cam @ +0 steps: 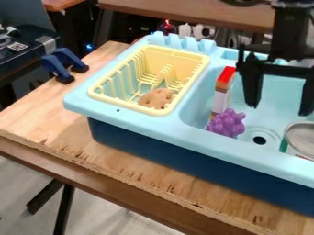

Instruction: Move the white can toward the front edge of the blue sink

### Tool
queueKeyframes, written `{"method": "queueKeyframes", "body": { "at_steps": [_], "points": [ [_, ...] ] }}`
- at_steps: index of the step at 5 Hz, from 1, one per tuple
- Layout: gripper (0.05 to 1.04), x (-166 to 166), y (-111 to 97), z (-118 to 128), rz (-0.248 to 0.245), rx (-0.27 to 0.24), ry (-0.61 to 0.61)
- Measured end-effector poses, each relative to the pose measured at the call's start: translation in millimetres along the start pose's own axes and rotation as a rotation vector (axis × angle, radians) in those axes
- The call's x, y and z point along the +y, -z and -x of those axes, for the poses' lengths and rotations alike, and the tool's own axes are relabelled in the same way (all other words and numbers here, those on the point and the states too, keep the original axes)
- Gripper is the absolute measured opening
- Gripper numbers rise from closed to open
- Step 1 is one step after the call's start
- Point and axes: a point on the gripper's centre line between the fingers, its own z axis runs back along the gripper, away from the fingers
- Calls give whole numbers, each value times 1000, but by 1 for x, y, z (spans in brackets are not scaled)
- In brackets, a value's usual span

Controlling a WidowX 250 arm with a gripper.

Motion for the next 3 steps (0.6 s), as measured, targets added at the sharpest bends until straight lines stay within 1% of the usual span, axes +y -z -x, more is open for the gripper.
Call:
{"method": "queueKeyframes", "body": {
  "at_steps": [1,2,3],
  "points": [
    [1007,9,-17,-8,-39,-2,82],
    [1007,29,-17,-25,-40,-3,143],
    [1007,42,-20,-33,-69,27,167]
  ]
}}
